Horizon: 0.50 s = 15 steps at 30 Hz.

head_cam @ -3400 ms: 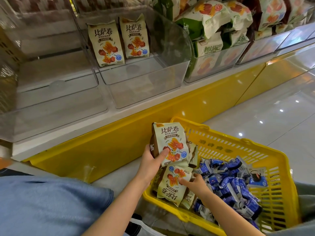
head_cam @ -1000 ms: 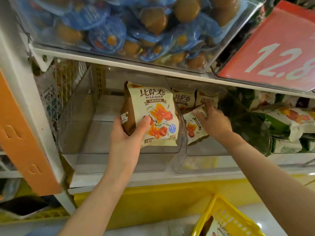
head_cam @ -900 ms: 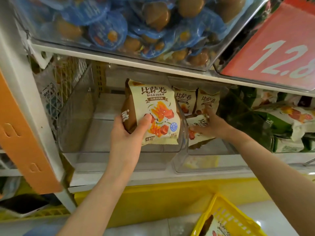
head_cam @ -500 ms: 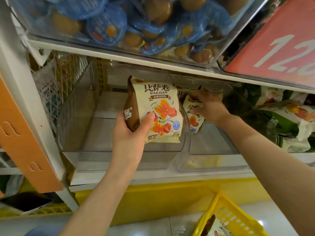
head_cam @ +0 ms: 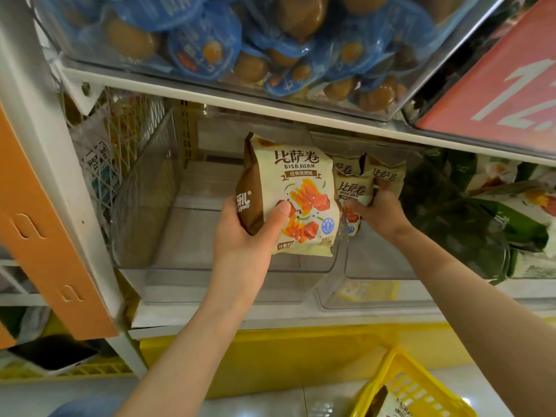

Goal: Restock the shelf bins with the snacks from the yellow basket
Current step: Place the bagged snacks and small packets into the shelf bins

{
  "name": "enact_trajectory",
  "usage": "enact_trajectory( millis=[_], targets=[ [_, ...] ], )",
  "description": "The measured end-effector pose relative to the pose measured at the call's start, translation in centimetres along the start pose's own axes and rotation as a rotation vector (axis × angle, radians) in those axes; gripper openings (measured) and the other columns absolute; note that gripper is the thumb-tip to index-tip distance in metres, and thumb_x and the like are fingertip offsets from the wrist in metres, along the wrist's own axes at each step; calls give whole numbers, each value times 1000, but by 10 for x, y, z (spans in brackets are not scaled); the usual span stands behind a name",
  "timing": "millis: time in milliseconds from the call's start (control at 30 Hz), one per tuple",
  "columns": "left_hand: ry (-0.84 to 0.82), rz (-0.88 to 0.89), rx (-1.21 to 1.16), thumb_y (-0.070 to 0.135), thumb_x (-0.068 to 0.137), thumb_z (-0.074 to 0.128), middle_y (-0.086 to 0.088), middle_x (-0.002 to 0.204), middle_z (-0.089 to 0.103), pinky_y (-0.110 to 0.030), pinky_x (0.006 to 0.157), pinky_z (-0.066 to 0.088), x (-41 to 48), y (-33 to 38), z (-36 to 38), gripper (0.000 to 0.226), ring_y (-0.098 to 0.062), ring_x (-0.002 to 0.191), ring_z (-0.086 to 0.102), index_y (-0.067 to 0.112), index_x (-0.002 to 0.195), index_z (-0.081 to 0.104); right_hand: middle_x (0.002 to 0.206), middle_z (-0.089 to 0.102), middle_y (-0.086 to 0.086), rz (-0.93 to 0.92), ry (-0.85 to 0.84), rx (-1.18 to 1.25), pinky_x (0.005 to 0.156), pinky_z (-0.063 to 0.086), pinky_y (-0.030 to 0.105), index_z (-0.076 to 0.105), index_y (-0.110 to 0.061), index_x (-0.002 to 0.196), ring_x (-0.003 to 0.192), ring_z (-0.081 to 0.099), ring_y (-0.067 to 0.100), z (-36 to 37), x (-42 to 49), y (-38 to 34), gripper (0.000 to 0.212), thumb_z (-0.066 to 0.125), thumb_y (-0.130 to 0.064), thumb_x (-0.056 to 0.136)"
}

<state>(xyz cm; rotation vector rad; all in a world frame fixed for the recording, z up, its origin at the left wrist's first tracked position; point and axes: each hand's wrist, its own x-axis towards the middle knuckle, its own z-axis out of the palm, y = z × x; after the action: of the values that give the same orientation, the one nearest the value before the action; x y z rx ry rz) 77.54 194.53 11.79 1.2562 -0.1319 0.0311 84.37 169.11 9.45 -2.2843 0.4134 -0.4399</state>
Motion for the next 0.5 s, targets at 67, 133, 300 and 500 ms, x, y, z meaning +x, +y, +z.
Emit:
enact_trajectory(
  millis=[67,133,300,500],
  targets=[
    [-9,8,37,29,76,71,21,84,68,-5,55,47,1,-1,0,26,6,78,65,33,97,55,137,48,8,18,-12,0,101,42,40,33,-13,135,126,47,25,-2,-5,-3,60,65,-18,85],
    [-15,26,79,35,74,71,20,88,68,-5,56,47,1,-1,0,30,6,79,65,33,99,56,138,47,6,5,47,9,95,44,33,32,-15,136,125,48,23,-8,-17,-9,52,57,-22,91],
    [-115,94,117,46,60,66,20,86,71,-9,60,49,-4,7,-2,40,2,83,67,32,97,57,114,56,-10,-151,115,176,77,44,8,42,-19,123,105,55,6,-36,-75,-34,32,41,-36,97],
    [-436,146,185,41,62,70,24,89,70,-9,62,50,-26,8,11,42,2,82,67,33,101,55,110,64,-20,-173,-320,461,78,51,13,41,-37,119,103,61,-1,-82,-150,-53,52,57,-63,76]
  ],
)
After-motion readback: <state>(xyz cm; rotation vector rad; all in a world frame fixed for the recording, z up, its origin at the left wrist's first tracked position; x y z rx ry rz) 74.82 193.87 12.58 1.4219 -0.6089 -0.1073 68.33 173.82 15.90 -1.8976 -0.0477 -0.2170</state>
